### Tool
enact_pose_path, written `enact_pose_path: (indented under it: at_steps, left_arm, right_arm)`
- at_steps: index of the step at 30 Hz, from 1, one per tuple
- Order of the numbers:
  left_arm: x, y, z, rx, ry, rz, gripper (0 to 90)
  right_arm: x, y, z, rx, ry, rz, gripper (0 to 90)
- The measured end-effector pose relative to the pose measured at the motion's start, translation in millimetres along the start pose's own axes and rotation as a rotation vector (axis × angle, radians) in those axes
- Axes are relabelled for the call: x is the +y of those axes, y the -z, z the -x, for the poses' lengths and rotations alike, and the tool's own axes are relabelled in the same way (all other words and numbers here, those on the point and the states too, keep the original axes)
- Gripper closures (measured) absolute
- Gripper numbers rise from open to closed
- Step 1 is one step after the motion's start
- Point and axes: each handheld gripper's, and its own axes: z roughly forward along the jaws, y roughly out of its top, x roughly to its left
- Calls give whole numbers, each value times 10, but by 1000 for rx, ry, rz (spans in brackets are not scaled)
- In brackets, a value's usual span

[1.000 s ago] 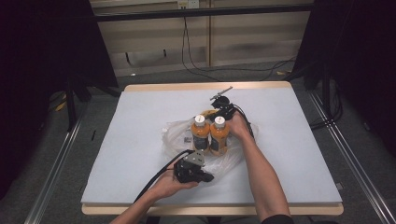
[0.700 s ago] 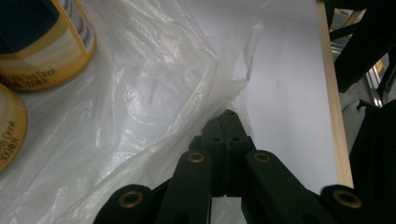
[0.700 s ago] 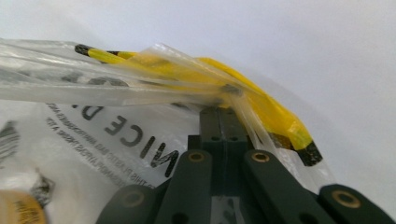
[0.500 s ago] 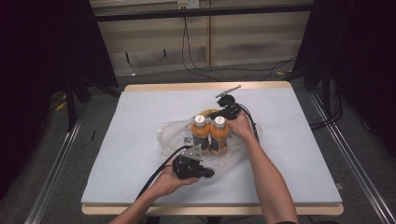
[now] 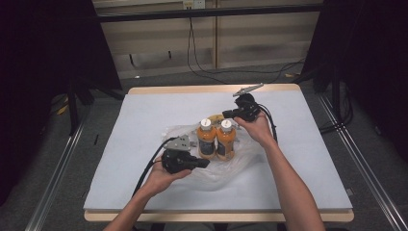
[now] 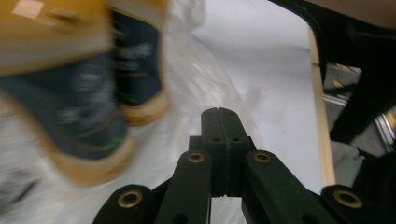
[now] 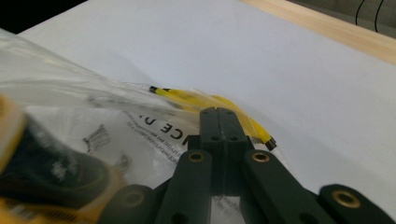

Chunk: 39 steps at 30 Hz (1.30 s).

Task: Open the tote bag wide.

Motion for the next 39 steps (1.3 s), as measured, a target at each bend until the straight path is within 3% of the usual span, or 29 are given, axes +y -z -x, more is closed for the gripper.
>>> enact_pose_path:
  at_steps: [3, 7, 11, 15, 20, 21, 26, 30, 34, 36, 39]
  left_arm:
    - [12, 151, -122, 75, 19, 15, 900]
    - [40, 298, -287, 131, 33, 21, 900]
    - [160, 373, -484, 189, 42, -4, 900]
    - [290, 310, -610, 209, 44, -48, 900]
    - [321, 76, -752, 215, 60, -111, 900]
    - [308, 19, -784, 206, 79, -111, 900]
    - [254, -194, -869, 210, 104, -160, 900]
    - [221, -296, -944, 195, 100, -205, 900]
    - [161, -410, -1019, 192, 152, -222, 900]
    - [129, -474, -1039, 200, 143, -256, 900]
    - [71, -519, -1118, 209, 176, -255, 900]
  right_arm:
    - [-48, 136, -28, 1, -10, 0, 900]
    - [-200, 311, -72, 1, 3, -7, 900]
    - [-340, 505, -143, -9, 18, -15, 900]
    - [-470, 668, -197, 0, -2, -3, 900]
    - [-663, 797, -330, 19, 29, -31, 900]
    - [-697, 810, -357, 28, 34, -33, 900]
    - [-838, 740, -476, 43, 48, -59, 900]
    - [-919, 601, -556, 66, 69, -87, 900]
    - [-1002, 465, -589, 74, 74, -127, 900]
    - [-1043, 426, -591, 75, 71, -143, 900]
    - [-1099, 405, -594, 64, 74, -156, 900]
